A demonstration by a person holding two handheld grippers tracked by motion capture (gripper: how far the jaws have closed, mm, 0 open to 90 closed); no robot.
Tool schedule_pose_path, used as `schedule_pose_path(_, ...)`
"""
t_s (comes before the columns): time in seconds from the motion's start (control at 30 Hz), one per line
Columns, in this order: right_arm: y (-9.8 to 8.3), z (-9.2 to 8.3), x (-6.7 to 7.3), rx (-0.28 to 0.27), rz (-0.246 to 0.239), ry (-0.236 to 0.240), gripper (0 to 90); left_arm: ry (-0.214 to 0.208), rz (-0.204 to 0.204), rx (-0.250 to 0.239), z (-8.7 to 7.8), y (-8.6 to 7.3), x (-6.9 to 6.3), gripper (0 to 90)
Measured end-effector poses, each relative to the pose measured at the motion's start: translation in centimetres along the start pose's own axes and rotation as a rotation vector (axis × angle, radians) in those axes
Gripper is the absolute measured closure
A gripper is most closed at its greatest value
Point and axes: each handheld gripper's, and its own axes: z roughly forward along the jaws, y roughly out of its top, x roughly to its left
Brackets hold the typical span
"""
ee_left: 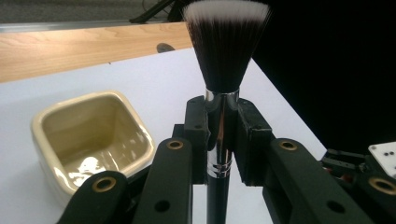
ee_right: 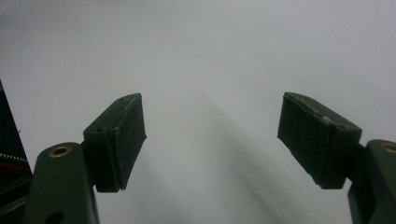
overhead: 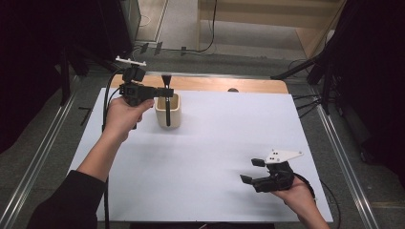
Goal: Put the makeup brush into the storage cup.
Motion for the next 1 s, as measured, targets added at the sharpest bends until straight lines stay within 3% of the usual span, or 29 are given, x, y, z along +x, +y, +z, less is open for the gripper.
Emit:
schedule_pose_path(0.3, -0.1, 0.1, -0.1, 0.012, -0.001, -0.003, 24.2, 0.015, 0.007, -0.008, 0.2, 1.1, 0.7, 77.5)
schedule_pose_path(0.53, -0.1, 0.2, 0.0, 0.013, -0.001, -0.001, 24.2, 0.020, -0.014, -0.029, 0.1, 2.0, 1.6, 77.4)
schedule_pose_path(1.0, -0.1, 0.1, 0.0, 0.008, 0.003, 0.006, 24.2, 0.096, 0.016, -0.041, 0.8, 3.5, 2.2, 77.4)
